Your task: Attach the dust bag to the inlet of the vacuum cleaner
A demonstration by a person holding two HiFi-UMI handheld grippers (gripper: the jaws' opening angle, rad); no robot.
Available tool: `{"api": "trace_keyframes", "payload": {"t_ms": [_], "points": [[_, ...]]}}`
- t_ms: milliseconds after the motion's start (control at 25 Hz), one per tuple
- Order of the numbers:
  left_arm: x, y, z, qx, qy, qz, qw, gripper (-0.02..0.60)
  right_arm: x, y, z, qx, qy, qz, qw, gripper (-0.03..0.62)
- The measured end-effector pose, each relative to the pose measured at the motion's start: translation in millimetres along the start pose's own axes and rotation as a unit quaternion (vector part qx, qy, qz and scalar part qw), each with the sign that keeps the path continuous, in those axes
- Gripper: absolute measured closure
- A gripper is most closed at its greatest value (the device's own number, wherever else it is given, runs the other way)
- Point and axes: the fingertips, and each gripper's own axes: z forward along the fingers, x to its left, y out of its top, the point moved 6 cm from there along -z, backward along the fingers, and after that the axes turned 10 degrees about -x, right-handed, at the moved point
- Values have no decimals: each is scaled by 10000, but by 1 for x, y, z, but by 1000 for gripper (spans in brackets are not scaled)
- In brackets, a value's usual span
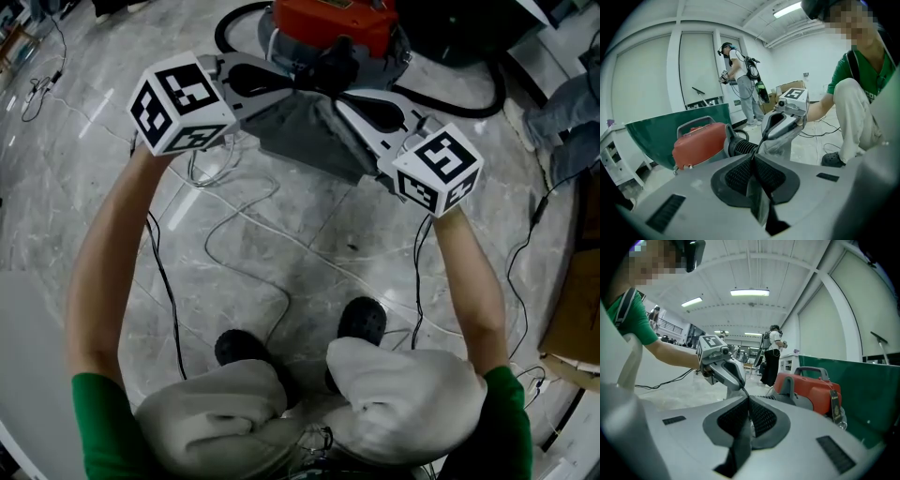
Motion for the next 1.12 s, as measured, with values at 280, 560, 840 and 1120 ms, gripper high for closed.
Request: {"api": "trace_keyframes", "payload": {"t_ms": [280,560,840,1120], "points": [[10,-3,8,-179,138,27,9997,561,-11,-3,1,-46,-62,23,10000,580],[17,2,12,-253,96,189,9995,560,-16,0,1,-148,-56,24,9999,580],[25,-1,13,-295,155,226,9992,555,-21,-1,7,-209,-25,155,9997,580],[28,5,27,-206,158,365,9990,552,-32,-5,-1,-263,-160,267,9992,580]]}}
